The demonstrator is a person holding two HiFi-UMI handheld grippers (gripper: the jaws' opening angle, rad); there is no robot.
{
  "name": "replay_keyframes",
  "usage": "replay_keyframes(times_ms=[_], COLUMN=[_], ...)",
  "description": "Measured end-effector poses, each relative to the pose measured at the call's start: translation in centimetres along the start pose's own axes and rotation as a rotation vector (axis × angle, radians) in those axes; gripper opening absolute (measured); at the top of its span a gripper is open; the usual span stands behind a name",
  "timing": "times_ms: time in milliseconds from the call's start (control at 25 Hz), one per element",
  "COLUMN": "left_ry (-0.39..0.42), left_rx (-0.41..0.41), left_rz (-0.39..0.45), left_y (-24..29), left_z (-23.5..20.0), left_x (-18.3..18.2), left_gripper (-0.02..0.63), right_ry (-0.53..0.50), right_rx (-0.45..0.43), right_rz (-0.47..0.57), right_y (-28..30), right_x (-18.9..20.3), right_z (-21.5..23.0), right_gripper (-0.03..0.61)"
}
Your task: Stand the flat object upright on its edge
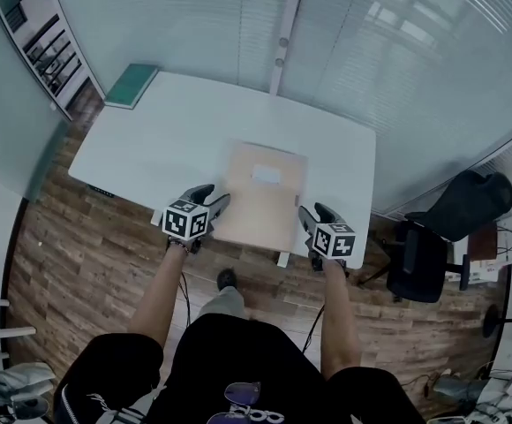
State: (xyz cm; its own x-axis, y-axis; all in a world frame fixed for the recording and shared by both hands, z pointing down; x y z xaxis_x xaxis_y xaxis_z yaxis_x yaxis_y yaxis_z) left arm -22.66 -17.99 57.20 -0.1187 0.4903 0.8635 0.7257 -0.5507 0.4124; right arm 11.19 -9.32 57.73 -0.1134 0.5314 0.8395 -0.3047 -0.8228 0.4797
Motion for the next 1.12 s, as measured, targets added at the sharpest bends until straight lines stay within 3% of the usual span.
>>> replay_keyframes(times_ms=[360,880,1120], left_ry=[-0.113,-0.201,-0.214], left_rx=[0.054,0.151,0.195], left_rz=[-0.096,-0.228,-0.243], left_y=[3.4,7.6,8.2], left_z=[-3.0,-5.5,-5.0], left_x=[1.0,2.4,2.6], left_gripper=[0.289,0.299,0.299], right_ry=[0.124,0.271,0.332], right_rx=[0.025,0.052,0.027], right_rz=[-0.064,-0.131,-0.14], right_y=[4.0,8.2,8.4], right_x=[0.9,2.6,2.8], right_z=[1.1,1.5,1.3], right_gripper=[0.269,0.282,0.268])
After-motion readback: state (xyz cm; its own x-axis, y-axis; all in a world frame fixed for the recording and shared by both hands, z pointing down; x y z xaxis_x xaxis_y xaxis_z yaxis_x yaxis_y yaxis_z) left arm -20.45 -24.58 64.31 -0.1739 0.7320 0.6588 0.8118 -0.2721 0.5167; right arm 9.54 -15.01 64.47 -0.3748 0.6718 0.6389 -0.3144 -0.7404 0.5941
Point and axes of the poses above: the fingertips, and each gripper's own axes: y forward along the fingers, z to its right, x out of its underside, the point moved 10 cm from there along -y, backward along the fingers, and after that the axes turned 4 degrees about z, right-handed, at the moved point
